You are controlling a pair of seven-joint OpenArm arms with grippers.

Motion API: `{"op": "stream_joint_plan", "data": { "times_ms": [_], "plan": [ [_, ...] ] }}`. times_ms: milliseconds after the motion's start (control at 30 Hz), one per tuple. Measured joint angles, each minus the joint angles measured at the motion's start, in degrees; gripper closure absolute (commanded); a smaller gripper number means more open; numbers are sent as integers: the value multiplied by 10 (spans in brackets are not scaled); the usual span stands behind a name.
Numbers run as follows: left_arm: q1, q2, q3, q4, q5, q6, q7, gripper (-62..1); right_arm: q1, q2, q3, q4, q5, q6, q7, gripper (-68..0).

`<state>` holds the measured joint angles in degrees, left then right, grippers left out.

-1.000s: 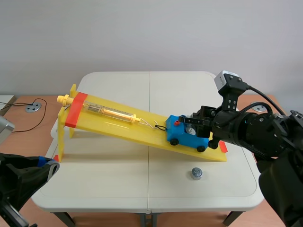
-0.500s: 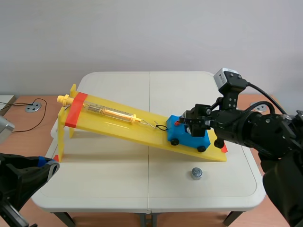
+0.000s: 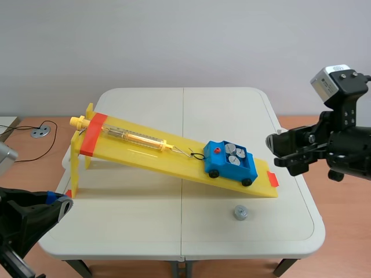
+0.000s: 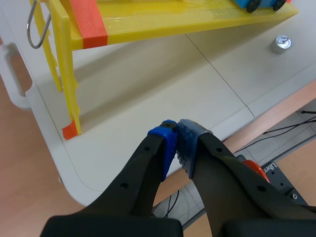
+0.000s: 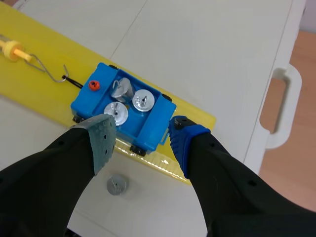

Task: Place the four metal weights on the blue cart on the ramp.

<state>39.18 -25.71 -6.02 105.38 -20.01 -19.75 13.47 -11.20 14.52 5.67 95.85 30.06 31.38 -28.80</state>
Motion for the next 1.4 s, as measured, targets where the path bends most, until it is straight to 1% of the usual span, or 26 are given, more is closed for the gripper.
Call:
{"op": "stream_joint_plan", "data": {
  "times_ms": [200, 333, 533, 700, 767, 867, 967, 1100, 1267, 1400],
  "plan": [
    [0, 0, 0, 0, 0, 0, 0, -36, -60, 37, 17, 58, 0, 0, -14, -279],
    [0, 0, 0, 0, 0, 0, 0, -36, -101, 53, 27, 82, 0, 4, -18, -279],
    [0, 0, 0, 0, 0, 0, 0, -36, -146, 53, 31, 85, 0, 6, -20, -279],
    [0, 0, 0, 0, 0, 0, 0, -36, -150, 53, 31, 85, -3, 6, -19, -279],
    [0, 0, 0, 0, 0, 0, 0, -36, -150, 53, 31, 85, -11, 5, -17, -279],
    [0, 0, 0, 0, 0, 0, 0, -36, -150, 53, 25, 84, -30, -1, -4, -279],
    [0, 0, 0, 0, 0, 0, 0, -36, -150, 53, 5, 79, -62, -11, 18, -279],
    [0, 0, 0, 0, 0, 0, 0, -36, -142, 44, -33, 60, -110, -33, 40, -279],
    [0, 0, 0, 0, 0, 0, 0, -36, -110, 17, -84, 12, -160, -62, 58, -279],
    [0, 0, 0, 0, 0, 0, 0, -36, -77, -5, -116, -37, -184, -81, 69, -279]
  ]
}}
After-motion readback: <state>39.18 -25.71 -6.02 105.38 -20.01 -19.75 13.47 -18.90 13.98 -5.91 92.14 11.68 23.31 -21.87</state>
